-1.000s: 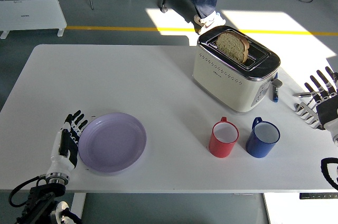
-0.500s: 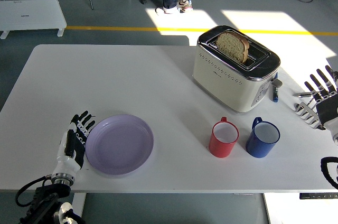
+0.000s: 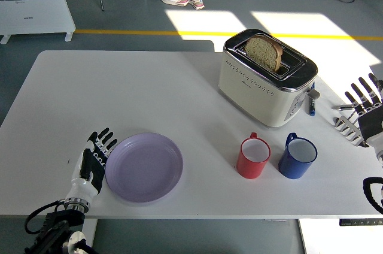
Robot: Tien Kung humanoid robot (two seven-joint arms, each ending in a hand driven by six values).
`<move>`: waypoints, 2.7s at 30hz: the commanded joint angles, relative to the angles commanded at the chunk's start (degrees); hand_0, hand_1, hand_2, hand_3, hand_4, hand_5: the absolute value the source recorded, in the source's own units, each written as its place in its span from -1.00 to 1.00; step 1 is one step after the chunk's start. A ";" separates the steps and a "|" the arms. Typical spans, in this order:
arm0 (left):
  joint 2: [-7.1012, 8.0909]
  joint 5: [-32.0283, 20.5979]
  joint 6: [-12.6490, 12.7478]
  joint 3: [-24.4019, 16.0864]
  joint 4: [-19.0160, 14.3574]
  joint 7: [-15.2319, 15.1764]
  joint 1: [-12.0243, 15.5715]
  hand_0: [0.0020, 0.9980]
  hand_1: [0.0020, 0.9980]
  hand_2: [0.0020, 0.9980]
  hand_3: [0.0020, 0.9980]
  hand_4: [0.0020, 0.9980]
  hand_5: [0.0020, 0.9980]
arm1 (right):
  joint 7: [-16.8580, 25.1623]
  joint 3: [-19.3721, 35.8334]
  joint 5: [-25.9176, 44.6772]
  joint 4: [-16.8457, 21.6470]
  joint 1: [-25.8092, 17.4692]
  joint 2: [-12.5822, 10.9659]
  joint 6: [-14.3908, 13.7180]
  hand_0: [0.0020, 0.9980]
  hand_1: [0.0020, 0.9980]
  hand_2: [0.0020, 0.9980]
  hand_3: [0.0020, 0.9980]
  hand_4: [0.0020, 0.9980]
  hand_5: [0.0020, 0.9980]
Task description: Push plate across desktop,pick up the break from the machine,place the break in the plate
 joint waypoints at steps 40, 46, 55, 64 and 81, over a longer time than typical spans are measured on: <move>-0.38 -5.99 -1.61 7.38 2.37 0.10 -4.71 0.64 0.72 0.82 0.72 0.17 1.00 | 0.06 -0.45 0.07 0.00 -0.83 -0.15 -0.05 0.59 0.49 0.51 0.49 -0.02 0.10; -0.64 -6.78 -1.91 7.89 3.27 0.17 -5.42 0.64 0.72 0.82 0.72 0.17 1.00 | 0.07 -0.32 0.07 0.02 -0.76 -0.16 -0.06 0.59 0.49 0.51 0.49 -0.02 0.09; -1.06 -7.62 -2.26 8.22 4.12 0.27 -6.68 0.64 0.71 0.81 0.72 0.17 1.00 | 0.09 -0.43 0.10 -0.01 -0.42 -0.13 -0.05 0.59 0.49 0.51 0.49 -0.02 0.10; -1.19 -9.09 -3.18 9.66 5.23 0.86 -8.35 0.64 0.71 0.81 0.72 0.17 1.00 | 0.09 -0.32 0.09 0.02 -0.14 -0.11 -0.07 0.59 0.49 0.51 0.49 -0.02 0.09; -1.43 -11.89 -4.79 11.26 6.37 1.68 -10.19 0.63 0.70 0.80 0.72 0.17 1.00 | 0.11 -0.16 0.12 -0.01 0.17 -0.03 -0.11 0.59 0.49 0.51 0.49 -0.01 0.10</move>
